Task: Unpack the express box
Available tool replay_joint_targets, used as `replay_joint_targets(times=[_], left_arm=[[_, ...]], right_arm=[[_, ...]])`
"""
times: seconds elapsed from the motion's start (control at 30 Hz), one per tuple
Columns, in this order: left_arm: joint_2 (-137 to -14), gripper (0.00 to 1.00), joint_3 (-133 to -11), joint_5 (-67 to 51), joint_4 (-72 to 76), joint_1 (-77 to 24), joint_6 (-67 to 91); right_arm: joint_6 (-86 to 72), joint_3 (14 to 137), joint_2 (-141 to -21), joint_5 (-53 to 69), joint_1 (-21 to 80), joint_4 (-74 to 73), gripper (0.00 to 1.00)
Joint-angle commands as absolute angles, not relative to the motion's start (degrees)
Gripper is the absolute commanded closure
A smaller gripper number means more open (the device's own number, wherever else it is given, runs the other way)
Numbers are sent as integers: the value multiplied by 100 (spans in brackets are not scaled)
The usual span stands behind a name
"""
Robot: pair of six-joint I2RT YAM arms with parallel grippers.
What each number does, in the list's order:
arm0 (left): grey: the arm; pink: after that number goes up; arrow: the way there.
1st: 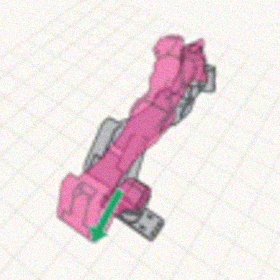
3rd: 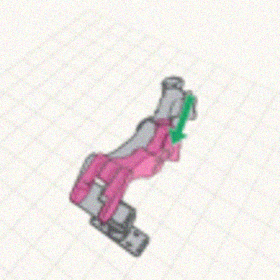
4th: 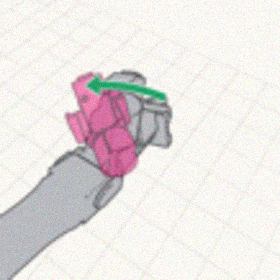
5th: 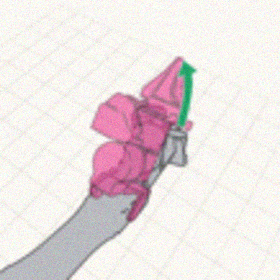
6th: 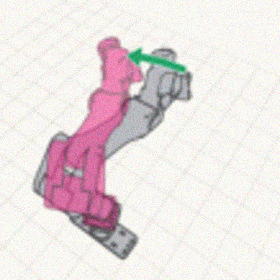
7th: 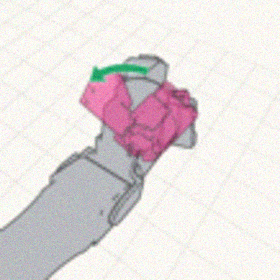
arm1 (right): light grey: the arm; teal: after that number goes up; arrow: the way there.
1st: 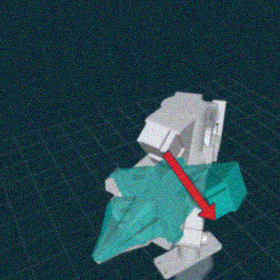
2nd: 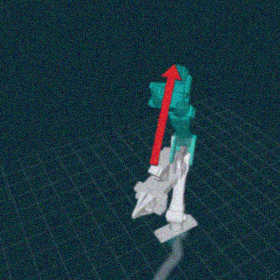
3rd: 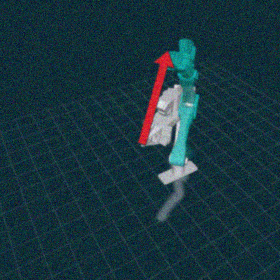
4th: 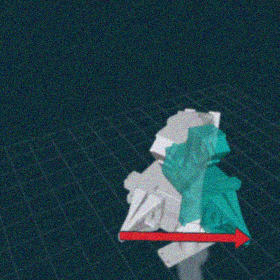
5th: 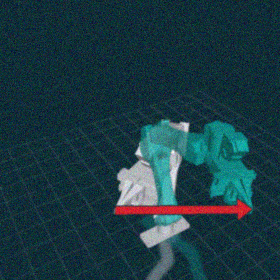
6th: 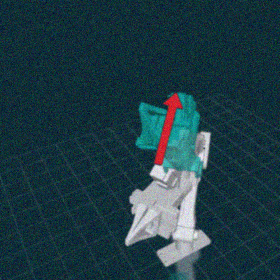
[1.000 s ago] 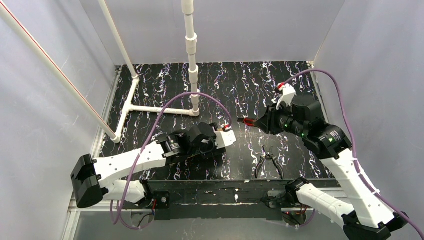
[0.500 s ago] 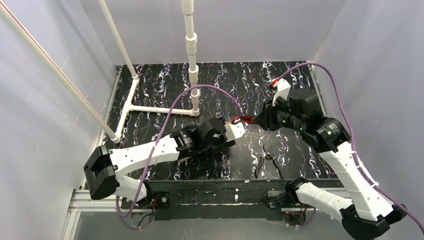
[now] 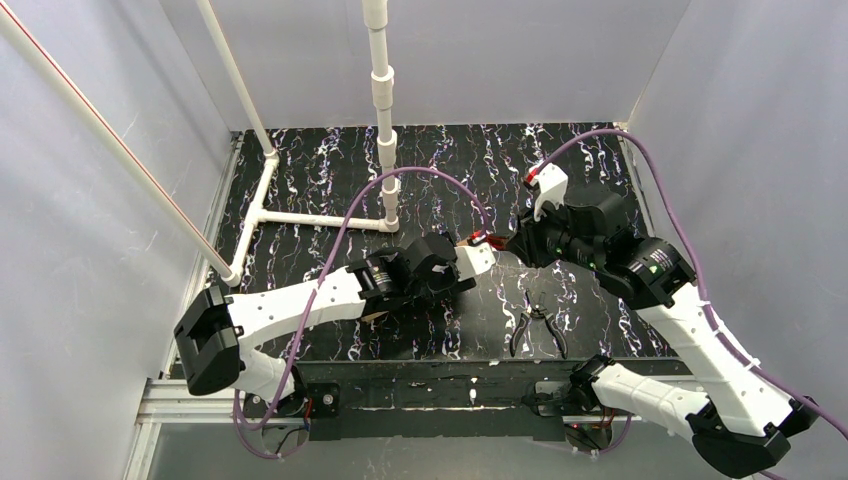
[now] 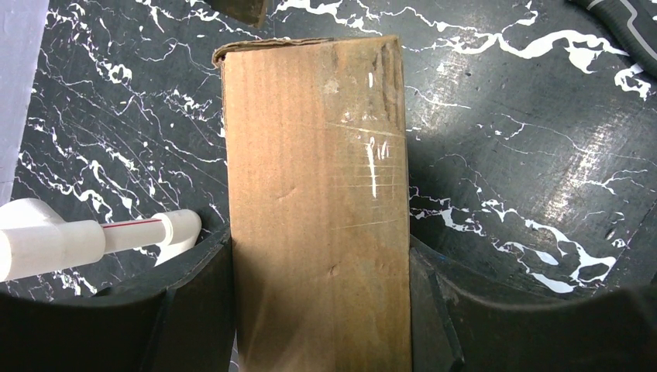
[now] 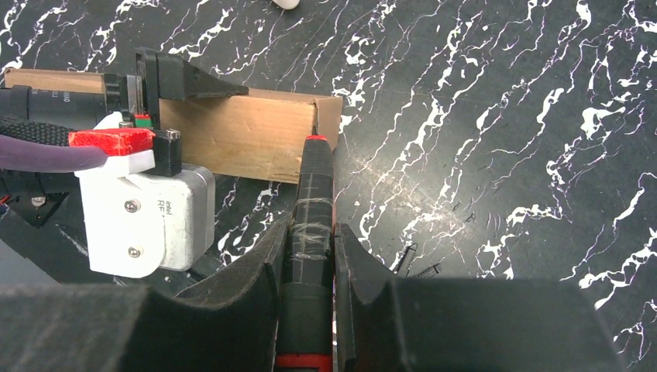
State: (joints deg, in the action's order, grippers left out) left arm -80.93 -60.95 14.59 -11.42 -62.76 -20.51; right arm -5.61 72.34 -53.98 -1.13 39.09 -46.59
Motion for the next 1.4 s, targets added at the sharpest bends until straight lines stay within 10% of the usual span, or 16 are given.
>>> replay_joint_targets(times=[0.0, 1.37], left_arm=[[-8133, 54, -6173, 1404, -1151, -6294, -1986], [-8001, 59, -5990, 1336, -740, -6031, -1679]], right_arm=[[-379, 7320, -5362, -259, 4060, -4412, 99], [-501, 7172, -5555, -644, 4637, -4959, 99]])
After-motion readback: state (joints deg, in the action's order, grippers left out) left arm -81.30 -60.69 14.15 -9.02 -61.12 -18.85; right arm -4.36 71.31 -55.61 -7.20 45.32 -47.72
